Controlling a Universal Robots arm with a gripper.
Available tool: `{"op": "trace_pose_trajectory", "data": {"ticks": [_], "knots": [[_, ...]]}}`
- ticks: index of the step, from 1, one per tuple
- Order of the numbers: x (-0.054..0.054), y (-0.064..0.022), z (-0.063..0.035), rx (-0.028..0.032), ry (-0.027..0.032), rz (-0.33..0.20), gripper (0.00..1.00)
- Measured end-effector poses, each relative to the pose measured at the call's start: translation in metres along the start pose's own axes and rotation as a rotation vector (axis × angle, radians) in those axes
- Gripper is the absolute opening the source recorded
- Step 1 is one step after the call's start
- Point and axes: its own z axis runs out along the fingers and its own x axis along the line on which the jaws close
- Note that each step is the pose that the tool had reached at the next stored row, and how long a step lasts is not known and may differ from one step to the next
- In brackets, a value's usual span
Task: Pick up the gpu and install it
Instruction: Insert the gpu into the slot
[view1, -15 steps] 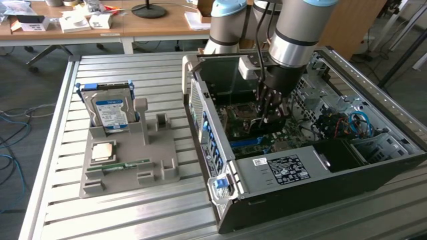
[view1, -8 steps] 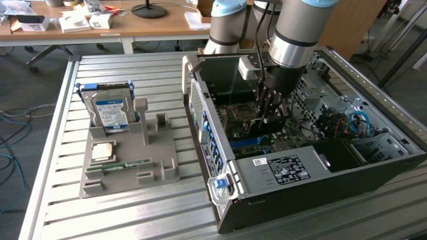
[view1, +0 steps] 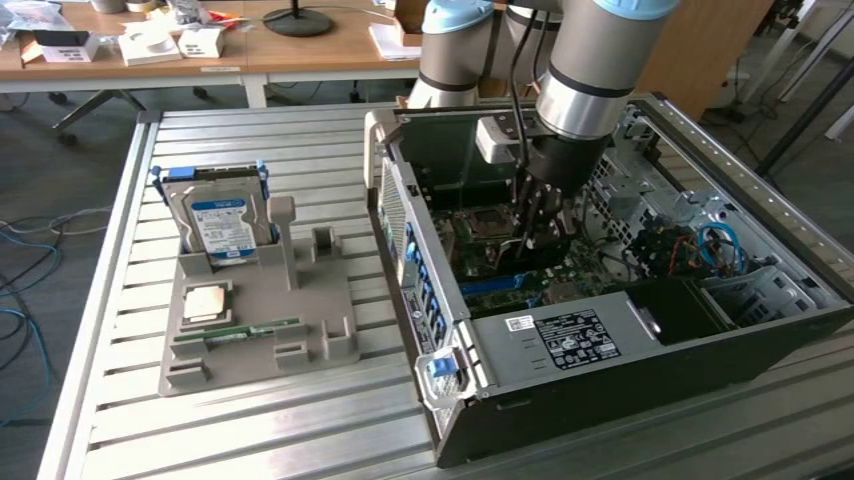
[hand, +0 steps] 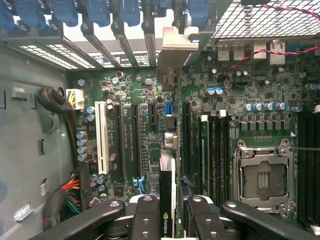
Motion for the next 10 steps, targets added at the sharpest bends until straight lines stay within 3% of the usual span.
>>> {"op": "trace_pose_trajectory", "data": {"ticks": [10], "knots": [[0.0008, 0.0000, 0.0003, 0.0001, -0.0002, -0.001, 0.26]]}}
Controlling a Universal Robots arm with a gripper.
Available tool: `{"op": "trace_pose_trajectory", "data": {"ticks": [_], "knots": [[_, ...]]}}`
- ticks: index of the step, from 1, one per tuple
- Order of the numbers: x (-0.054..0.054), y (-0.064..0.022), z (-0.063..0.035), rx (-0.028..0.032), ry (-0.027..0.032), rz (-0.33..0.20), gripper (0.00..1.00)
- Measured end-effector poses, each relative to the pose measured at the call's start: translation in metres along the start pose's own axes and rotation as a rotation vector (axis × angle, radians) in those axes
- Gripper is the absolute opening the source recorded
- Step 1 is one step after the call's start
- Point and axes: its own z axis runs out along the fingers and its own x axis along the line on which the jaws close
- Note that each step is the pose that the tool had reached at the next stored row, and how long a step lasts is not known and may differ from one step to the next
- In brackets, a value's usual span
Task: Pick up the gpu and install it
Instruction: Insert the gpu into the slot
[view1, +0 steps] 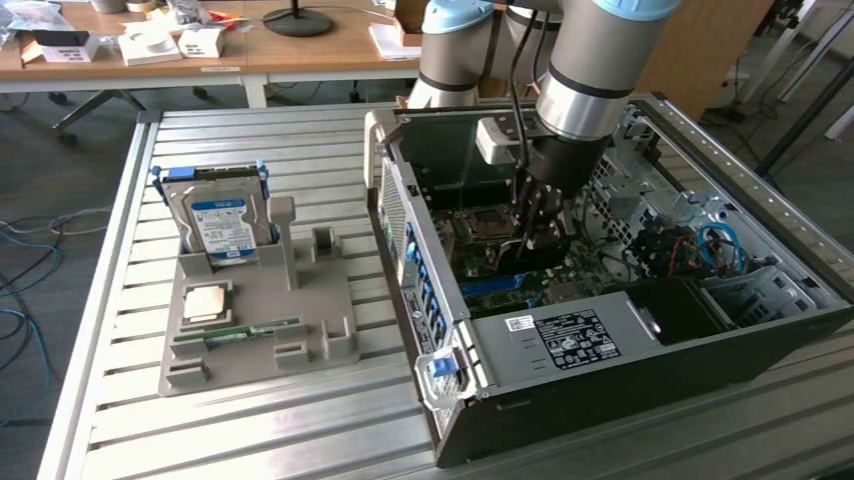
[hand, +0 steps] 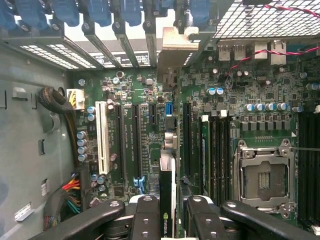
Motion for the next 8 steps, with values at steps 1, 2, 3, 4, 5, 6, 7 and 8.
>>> {"op": "trace_pose_trajectory", "data": {"ticks": [1, 2, 3, 4, 5, 6, 7, 8], "knots": [[0.0000, 0.0000, 0.0000, -0.0001, 0.0000, 0.000, 0.26], [0.0000, 0.0000, 0.0000, 0.0000, 0.0001, 0.000, 0.26], [0.0000, 0.0002, 0.0000, -0.0001, 0.0000, 0.000, 0.26], [0.0001, 0.0006, 0.0000, 0.0000, 0.0000, 0.000, 0.26], [0.0001, 0.0010, 0.0000, 0.0000, 0.0000, 0.000, 0.26], [0.0001, 0.0014, 0.0000, -0.0001, 0.0000, 0.000, 0.26], [0.0001, 0.0014, 0.0000, -0.0001, 0.0000, 0.000, 0.26], [0.0001, 0.0015, 0.0000, 0.0000, 0.0000, 0.000, 0.26]]}}
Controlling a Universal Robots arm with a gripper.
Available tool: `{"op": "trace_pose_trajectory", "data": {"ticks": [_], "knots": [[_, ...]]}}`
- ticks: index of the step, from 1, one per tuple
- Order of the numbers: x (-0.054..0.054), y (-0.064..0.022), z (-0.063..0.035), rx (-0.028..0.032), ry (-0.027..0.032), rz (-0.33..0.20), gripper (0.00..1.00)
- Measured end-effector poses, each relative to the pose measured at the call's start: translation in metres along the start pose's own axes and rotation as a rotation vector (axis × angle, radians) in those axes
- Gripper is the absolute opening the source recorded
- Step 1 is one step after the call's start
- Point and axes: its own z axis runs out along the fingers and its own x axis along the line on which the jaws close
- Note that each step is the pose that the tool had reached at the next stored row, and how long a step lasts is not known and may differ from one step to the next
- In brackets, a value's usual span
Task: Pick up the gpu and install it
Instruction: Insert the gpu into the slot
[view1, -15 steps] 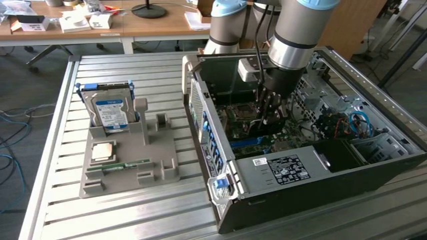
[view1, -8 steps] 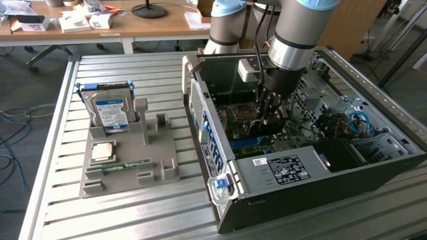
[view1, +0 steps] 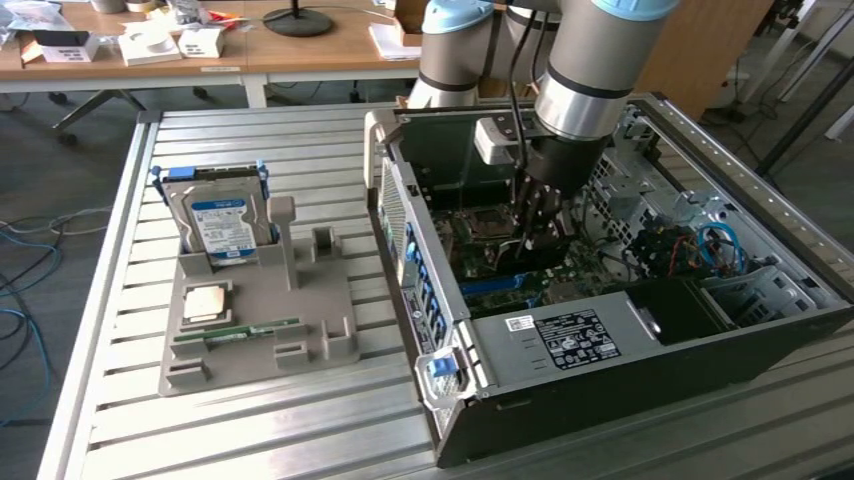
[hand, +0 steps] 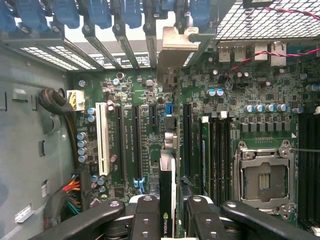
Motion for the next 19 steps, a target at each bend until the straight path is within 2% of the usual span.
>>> {"op": "trace_pose_trajectory", "data": {"ticks": [19], "knots": [[0.0003, 0.0048, 0.0001, 0.0000, 0.0000, 0.000, 0.26]]}}
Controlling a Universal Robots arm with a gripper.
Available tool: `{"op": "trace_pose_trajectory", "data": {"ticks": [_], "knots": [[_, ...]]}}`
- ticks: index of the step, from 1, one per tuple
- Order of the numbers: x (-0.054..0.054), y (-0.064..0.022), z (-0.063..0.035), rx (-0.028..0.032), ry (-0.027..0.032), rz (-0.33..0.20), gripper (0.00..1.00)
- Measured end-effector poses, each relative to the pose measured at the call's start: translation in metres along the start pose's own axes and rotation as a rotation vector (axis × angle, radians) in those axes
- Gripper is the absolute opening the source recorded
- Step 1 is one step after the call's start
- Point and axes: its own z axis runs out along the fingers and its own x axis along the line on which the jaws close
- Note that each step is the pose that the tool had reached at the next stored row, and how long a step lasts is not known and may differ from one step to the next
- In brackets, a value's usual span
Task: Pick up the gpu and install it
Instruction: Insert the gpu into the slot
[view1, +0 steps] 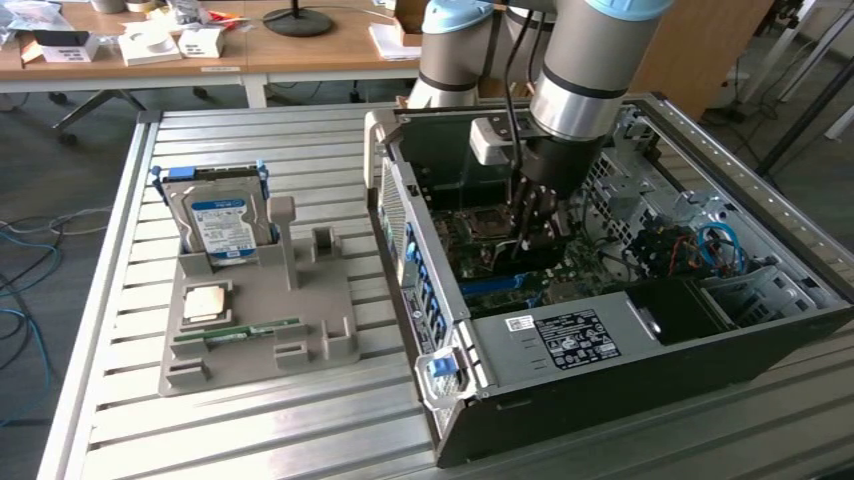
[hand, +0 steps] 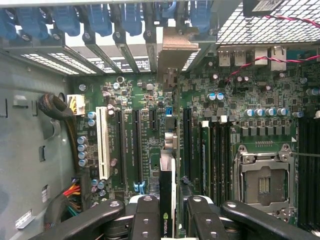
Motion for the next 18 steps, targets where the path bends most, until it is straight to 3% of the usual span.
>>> {"op": "trace_pose_trajectory", "data": {"ticks": [18], "knots": [[0.0038, 0.0002, 0.0000, 0.0000, 0.0001, 0.000, 0.26]]}}
